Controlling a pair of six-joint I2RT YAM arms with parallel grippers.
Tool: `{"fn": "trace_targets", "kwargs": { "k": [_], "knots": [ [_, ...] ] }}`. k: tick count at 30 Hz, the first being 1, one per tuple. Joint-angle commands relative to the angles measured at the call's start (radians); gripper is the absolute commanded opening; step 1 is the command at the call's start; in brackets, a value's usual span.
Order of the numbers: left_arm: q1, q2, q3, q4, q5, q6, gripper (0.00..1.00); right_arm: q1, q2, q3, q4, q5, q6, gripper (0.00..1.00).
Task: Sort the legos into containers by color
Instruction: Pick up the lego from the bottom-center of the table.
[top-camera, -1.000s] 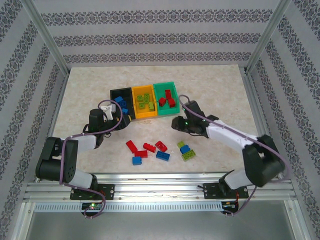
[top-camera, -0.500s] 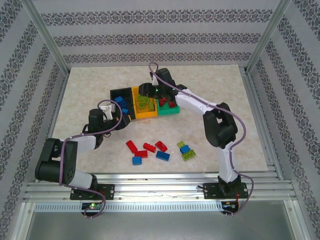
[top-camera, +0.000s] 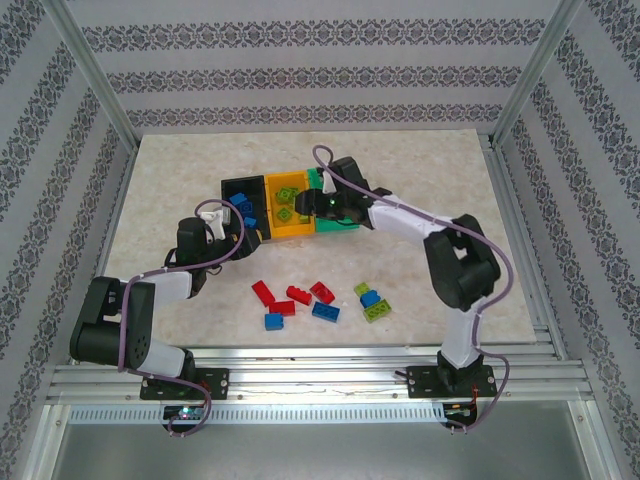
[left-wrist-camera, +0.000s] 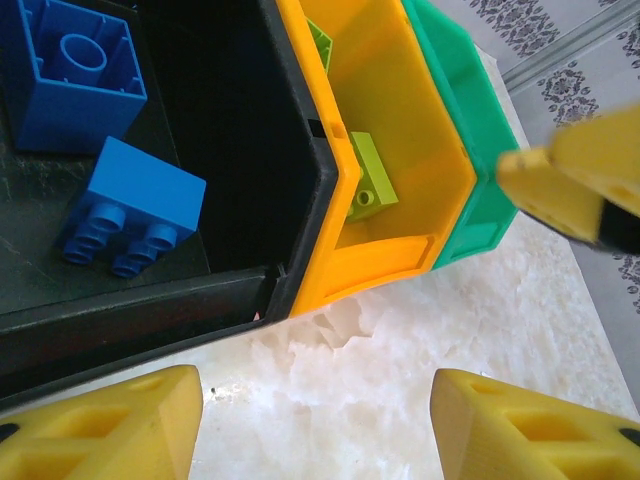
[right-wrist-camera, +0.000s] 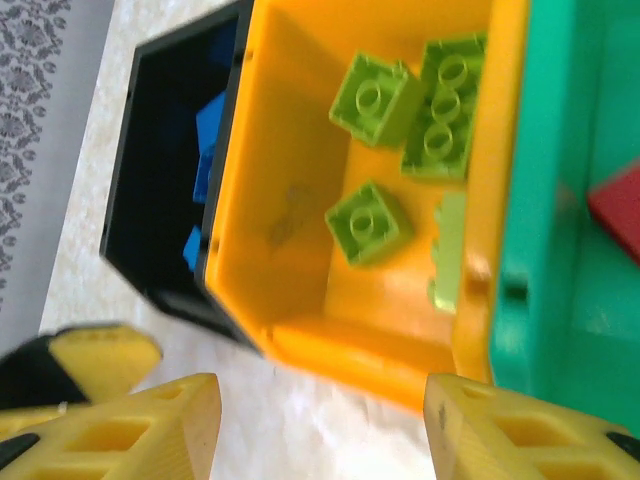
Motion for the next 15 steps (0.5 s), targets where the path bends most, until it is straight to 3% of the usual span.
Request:
{"fn": "trace_targets", "kwargs": {
  "k": [1, 12, 15],
  "knots": [
    [0.017, 0.010, -0.007, 0.027, 0.013, 0.003, 0.62, 0.002, -0.116, -0.105, -0.046, 0.001, -0.060, 0.56],
    [0.017, 0.009, -0.012, 0.039, 0.012, -0.001, 0.62, 0.012, -0.314, -0.307, -0.462, 0.189, -0.252, 0.55],
    [0.017, 0.014, -0.012, 0.040, 0.014, -0.001, 0.62, 0.026, -0.331, -0.334, -0.534, 0.183, -0.298, 0.57]
  ]
}}
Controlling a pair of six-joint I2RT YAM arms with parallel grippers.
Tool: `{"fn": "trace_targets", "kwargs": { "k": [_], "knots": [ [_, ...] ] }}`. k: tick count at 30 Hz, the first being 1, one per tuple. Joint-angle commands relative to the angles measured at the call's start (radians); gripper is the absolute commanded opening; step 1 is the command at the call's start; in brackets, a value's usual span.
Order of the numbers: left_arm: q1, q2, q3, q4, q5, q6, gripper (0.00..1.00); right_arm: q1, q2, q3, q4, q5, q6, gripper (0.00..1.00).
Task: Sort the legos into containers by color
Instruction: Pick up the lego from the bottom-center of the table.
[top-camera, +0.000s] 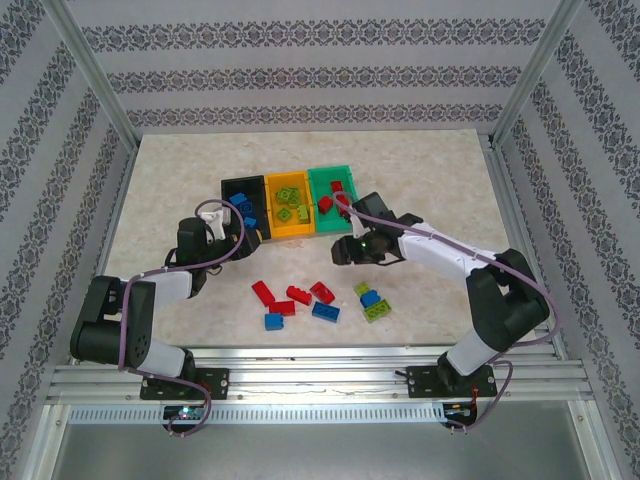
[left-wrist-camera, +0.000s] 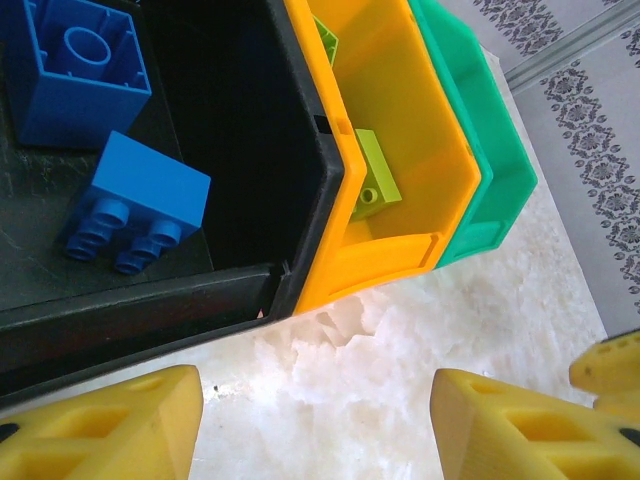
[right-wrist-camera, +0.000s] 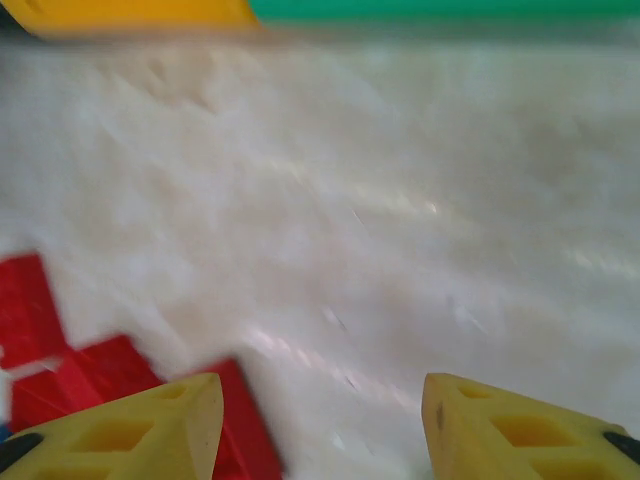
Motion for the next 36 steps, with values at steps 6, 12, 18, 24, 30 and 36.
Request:
{"fn": "trace_targets", "kwargs": {
  "k": [6, 12, 18, 24, 30, 36],
  "knots": [
    [0.017, 0.025, -0.008, 0.053, 0.026, -0.010, 0.62, 0.067, -0.005, -0.005, -0.255, 0.122, -0.111, 0.58],
    [0.017, 0.022, -0.010, 0.051, 0.022, -0.009, 0.62, 0.115, 0.059, 0.034, -0.323, 0.209, -0.125, 0.59],
    [0.016, 0.029, -0.011, 0.061, 0.029, -0.016, 0.62, 0.139, 0.108, 0.047, -0.310, 0.213, -0.118, 0.59],
    [0.017, 0.028, -0.010, 0.061, 0.028, -0.016, 0.62, 0.158, 0.143, 0.060, -0.298, 0.254, -0.106, 0.55],
    [0.018, 0.028, -0.011, 0.060, 0.027, -0.016, 0.62, 0.165, 0.150, 0.063, -0.297, 0.301, -0.097, 0.50],
    [0.017, 0.032, -0.009, 0.065, 0.032, -0.019, 0.62, 0.169, 0.148, 0.059, -0.260, 0.285, -0.085, 0.41]
  ]
}}
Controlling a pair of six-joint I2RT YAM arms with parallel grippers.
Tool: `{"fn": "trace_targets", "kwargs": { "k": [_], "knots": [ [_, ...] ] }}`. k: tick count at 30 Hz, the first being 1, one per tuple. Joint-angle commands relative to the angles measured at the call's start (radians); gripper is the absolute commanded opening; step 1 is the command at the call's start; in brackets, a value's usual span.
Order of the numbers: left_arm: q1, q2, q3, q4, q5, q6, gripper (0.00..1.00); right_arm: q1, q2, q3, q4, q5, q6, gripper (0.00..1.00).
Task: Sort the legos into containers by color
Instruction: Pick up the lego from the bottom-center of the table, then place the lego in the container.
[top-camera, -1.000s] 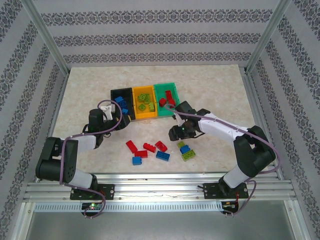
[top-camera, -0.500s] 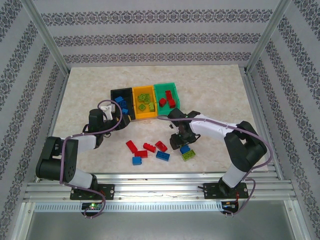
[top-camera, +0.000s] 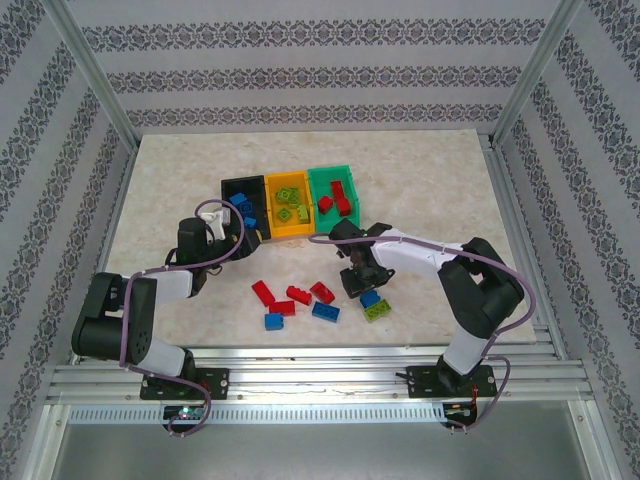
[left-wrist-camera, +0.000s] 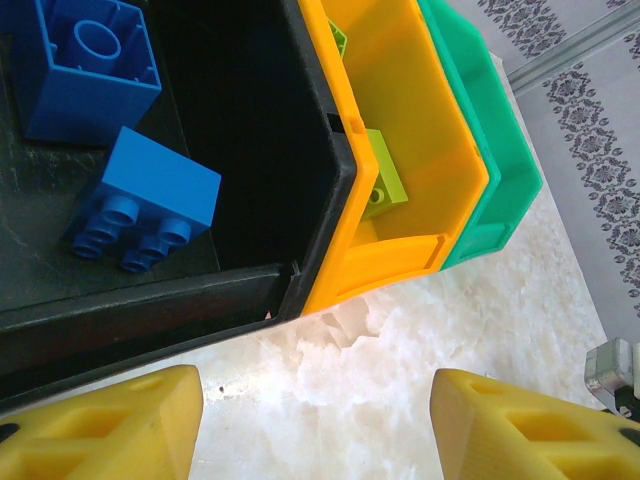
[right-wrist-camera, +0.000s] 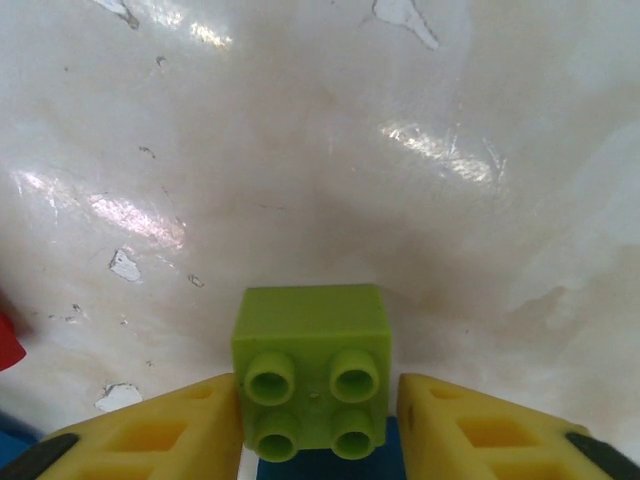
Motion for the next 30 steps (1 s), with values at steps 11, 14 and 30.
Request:
{"fn": "trace_targets", "kwargs": {
  "k": [11, 14, 30],
  "knots": [
    [0.014, 0.006, -0.012, 0.051, 0.024, -0.012, 0.62, 0.031, -0.038, 0.022, 0.177, -0.023, 0.075, 0.38],
    [0.014, 0.005, -0.012, 0.052, 0.025, -0.013, 0.62, 0.033, -0.029, 0.058, 0.237, -0.063, 0.086, 0.38],
    [0.013, -0.014, -0.012, 0.036, 0.022, -0.005, 0.62, -0.029, 0.305, 0.613, 0.283, -0.062, 0.055, 0.39]
  ]
}}
